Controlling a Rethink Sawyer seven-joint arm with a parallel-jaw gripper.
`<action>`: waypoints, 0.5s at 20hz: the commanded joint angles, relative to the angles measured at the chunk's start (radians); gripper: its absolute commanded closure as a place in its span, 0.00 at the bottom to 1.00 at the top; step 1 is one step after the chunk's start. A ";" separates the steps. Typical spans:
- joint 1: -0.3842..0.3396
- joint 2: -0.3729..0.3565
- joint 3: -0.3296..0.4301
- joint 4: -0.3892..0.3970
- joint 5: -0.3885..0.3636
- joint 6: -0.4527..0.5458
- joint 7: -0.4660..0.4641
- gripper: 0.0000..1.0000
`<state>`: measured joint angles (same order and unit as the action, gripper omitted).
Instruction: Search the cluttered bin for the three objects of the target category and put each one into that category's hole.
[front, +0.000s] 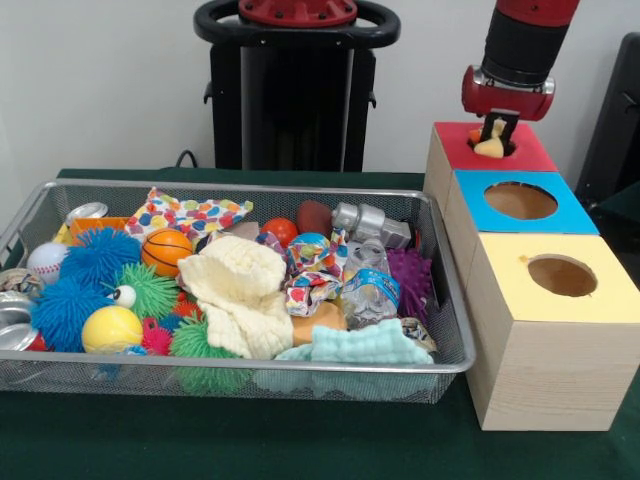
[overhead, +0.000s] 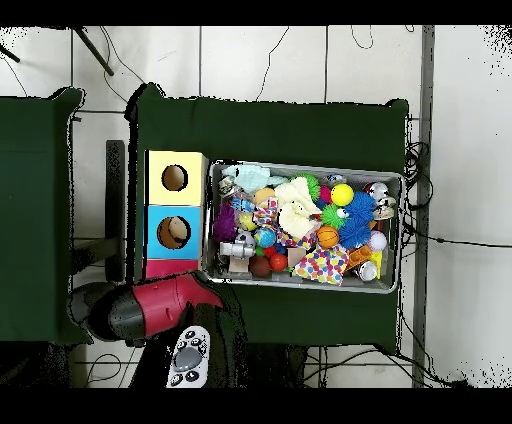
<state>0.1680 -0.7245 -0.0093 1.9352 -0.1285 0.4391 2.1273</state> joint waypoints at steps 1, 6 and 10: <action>-0.043 0.065 0.068 -0.056 0.038 -0.057 0.106 1.00; -0.042 0.061 0.064 -0.059 0.051 -0.039 0.114 0.00; -0.038 0.057 0.059 -0.065 0.058 -0.023 0.115 0.00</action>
<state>0.1561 -0.7219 -0.0070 1.9355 -0.1090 0.4397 2.1273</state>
